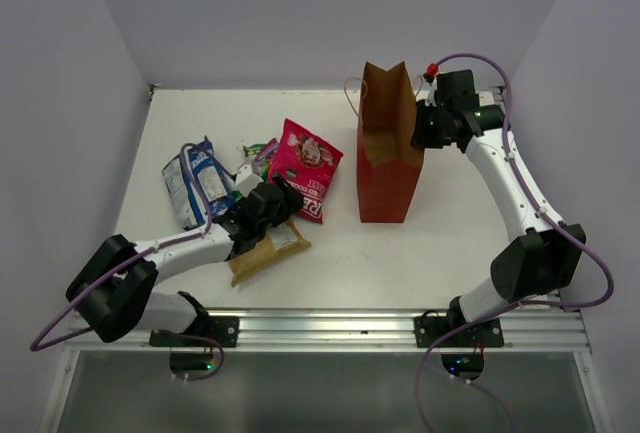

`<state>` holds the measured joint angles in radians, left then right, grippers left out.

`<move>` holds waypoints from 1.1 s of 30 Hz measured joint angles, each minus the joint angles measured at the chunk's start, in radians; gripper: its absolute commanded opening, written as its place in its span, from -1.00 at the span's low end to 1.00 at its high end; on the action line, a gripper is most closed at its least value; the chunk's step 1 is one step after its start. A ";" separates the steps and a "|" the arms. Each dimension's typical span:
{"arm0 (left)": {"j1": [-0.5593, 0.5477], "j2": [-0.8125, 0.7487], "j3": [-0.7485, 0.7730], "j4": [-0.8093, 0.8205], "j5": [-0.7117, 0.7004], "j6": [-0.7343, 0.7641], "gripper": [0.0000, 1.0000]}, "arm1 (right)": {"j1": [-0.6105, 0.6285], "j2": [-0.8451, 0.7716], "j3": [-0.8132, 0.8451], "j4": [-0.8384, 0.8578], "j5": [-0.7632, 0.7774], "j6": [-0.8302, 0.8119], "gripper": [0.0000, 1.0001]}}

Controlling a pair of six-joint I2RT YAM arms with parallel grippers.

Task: Place the snacks into the paper bag
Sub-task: Pick up the snack from the center of the board.

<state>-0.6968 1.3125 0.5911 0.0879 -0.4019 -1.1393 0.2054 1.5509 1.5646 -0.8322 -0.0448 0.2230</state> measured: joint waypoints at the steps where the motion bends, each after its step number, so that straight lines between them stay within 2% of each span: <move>1: -0.001 0.019 0.000 0.009 -0.005 -0.005 0.67 | 0.000 0.000 0.000 0.000 0.000 0.000 -0.75; 16: -0.003 0.197 0.004 0.178 -0.074 -0.029 0.59 | 0.000 0.000 -0.008 0.011 -0.001 0.000 -0.74; 19: -0.003 0.213 0.009 0.198 -0.079 -0.029 0.52 | 0.000 0.000 -0.013 0.012 -0.002 0.000 -0.74; 22: -0.004 0.220 0.009 0.214 -0.082 -0.029 0.34 | 0.000 0.000 -0.015 0.014 -0.002 0.000 -0.74; 25: -0.005 0.224 0.009 0.232 -0.084 -0.029 0.06 | 0.000 0.000 -0.015 0.015 -0.002 0.000 -0.74; 28: -0.005 0.222 0.010 0.243 -0.084 -0.018 -0.33 | 0.000 0.000 -0.015 0.016 -0.001 -0.001 -0.74; 33: -0.005 0.178 0.010 0.229 -0.081 0.008 -0.67 | 0.000 0.000 -0.015 0.016 0.000 -0.005 -0.74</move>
<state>-0.7017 1.4906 0.6006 0.3168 -0.4828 -1.1316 0.2054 1.5505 1.5497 -0.8165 -0.0452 0.2180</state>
